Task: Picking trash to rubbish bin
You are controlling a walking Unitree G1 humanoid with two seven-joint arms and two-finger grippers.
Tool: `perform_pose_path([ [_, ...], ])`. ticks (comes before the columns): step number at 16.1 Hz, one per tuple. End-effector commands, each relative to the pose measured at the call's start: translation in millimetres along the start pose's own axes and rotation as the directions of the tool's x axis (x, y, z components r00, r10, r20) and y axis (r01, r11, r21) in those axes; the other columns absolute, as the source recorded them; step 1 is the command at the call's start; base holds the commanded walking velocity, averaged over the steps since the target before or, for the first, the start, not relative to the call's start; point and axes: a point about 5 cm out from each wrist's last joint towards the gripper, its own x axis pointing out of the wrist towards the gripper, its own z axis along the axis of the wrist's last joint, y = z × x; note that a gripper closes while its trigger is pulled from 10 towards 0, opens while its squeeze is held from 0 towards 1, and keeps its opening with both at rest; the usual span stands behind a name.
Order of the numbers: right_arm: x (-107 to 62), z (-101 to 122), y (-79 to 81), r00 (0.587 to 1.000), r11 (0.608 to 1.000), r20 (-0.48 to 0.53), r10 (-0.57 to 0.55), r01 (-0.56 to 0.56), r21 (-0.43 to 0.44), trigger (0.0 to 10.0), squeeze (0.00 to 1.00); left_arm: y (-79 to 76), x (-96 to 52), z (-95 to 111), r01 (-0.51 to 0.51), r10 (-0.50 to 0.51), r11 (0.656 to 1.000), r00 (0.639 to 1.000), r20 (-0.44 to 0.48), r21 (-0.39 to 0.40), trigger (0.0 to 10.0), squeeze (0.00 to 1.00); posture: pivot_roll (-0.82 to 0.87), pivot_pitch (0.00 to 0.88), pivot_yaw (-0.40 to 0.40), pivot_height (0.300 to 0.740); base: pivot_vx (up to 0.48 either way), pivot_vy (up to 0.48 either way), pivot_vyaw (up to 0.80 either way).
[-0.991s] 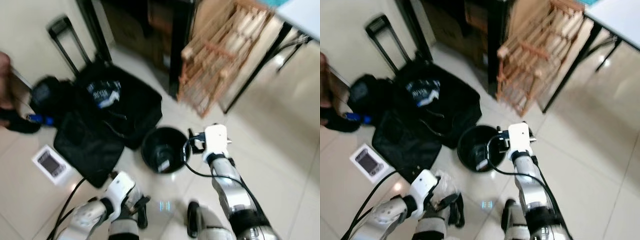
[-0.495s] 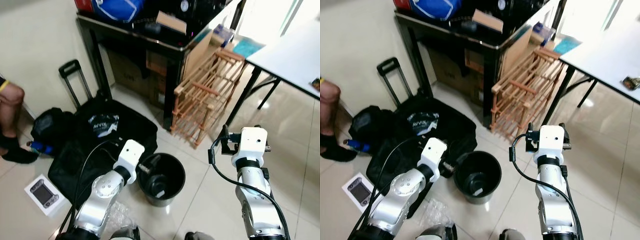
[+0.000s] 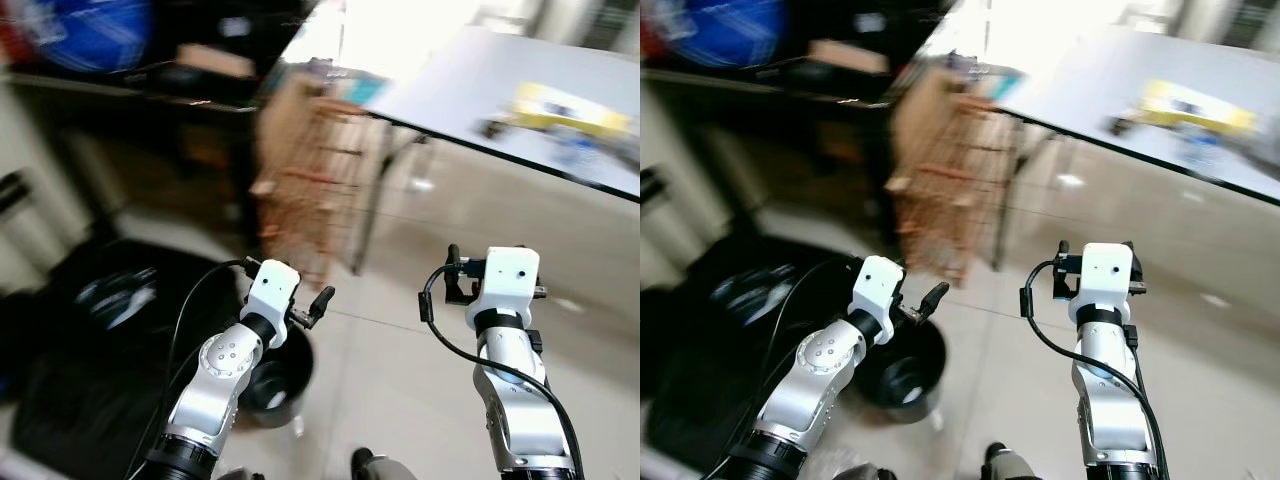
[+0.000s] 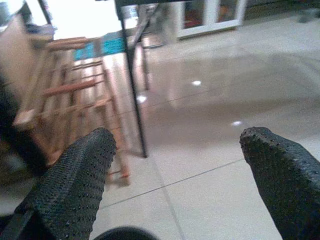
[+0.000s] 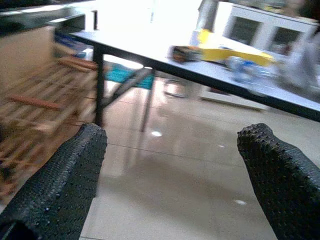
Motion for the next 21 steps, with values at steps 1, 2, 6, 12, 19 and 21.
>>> perform_pose_path([
  [1,-2.0,2,-1.1,1.000,1.000,-0.002,-0.004,0.004,-0.003,10.0,0.00,-1.3,1.0,-1,-0.002,0.002,1.000,1.000,-0.004,-0.001,10.0,0.00,-0.03,0.086,0.008,0.740,0.000,0.000,-0.80],
  [2,-2.0,3,-0.6,1.000,1.000,0.000,0.000,0.000,-0.001,10.0,0.00,-2.1,2.6,0,0.003,-0.003,1.000,1.000,0.002,-0.006,10.0,0.00,-0.04,0.086,0.008,0.740,0.000,0.000,-0.40],
  [6,-1.7,7,0.8,1.000,1.000,0.003,0.001,-0.001,0.005,10.0,0.00,-4.7,5.1,2,0.020,-0.020,1.000,1.000,0.012,-0.016,10.0,0.00,-0.04,0.085,0.011,0.740,0.000,-0.264,0.00],
  [12,-3.2,8,2.3,1.000,1.000,-0.001,0.001,-0.001,0.011,10.0,0.00,-7.2,8.1,3,0.034,-0.034,0.999,0.999,0.014,-0.019,10.0,0.00,-0.05,0.082,0.019,0.740,0.000,-0.480,0.00],
  [19,-4.6,7,6.1,1.000,1.000,-0.011,0.016,-0.016,0.007,10.0,0.00,-7.9,9.8,2,0.036,-0.035,0.999,0.999,0.009,-0.020,10.0,0.00,-0.05,0.077,0.019,0.740,0.000,-0.480,0.00],
  [21,-4.8,7,7.3,1.000,1.000,-0.013,0.020,-0.020,0.007,10.0,0.00,-8.8,11.5,1,0.039,-0.039,0.999,0.999,0.009,-0.018,10.0,0.00,-0.06,0.073,0.021,0.740,0.000,-0.480,0.00],
])
